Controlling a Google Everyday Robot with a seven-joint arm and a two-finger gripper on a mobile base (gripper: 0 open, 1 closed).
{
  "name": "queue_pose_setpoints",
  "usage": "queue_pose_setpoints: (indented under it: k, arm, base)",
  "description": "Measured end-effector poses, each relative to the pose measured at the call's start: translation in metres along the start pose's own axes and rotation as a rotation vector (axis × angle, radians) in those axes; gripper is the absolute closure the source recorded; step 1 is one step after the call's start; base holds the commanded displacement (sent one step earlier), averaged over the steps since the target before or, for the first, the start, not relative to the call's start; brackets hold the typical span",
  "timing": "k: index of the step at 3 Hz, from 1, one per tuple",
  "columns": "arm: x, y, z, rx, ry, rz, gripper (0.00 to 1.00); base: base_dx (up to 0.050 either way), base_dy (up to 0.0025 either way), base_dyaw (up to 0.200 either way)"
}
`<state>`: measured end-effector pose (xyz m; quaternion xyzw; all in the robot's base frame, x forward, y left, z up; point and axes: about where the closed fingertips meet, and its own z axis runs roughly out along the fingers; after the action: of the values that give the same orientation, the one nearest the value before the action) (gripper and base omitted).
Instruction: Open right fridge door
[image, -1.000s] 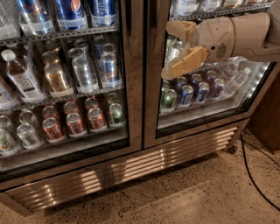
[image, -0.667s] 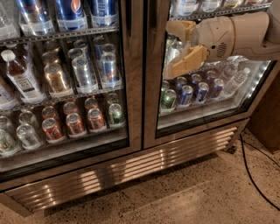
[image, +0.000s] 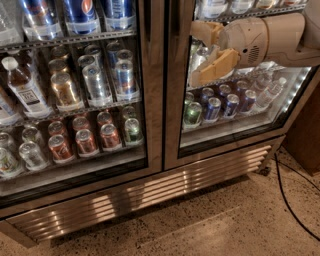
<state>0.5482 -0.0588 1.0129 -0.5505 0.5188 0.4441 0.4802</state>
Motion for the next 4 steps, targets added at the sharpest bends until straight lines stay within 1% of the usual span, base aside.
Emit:
queue_pose_setpoints:
  k: [1,2,3,4]
  arm:
    - [0.0000,0.0000,0.0002,-0.001,0.000,0.000,0.00]
    - [0.0030,-0.0020,0.0022,-0.034,-0.004,-0.003,0.00]
    - [0.0030,-0.0020,0.0023,-0.035,-0.004,-0.002,0.00]
    - [0.0038,-0.0043,0.0040,-0.046,0.001,0.001,0.00]
  base:
    - [0.000,0.00000,0.000]
    - [0.000,0.00000,0.000]
    - [0.000,0.00000,0.000]
    - [0.000,0.00000,0.000]
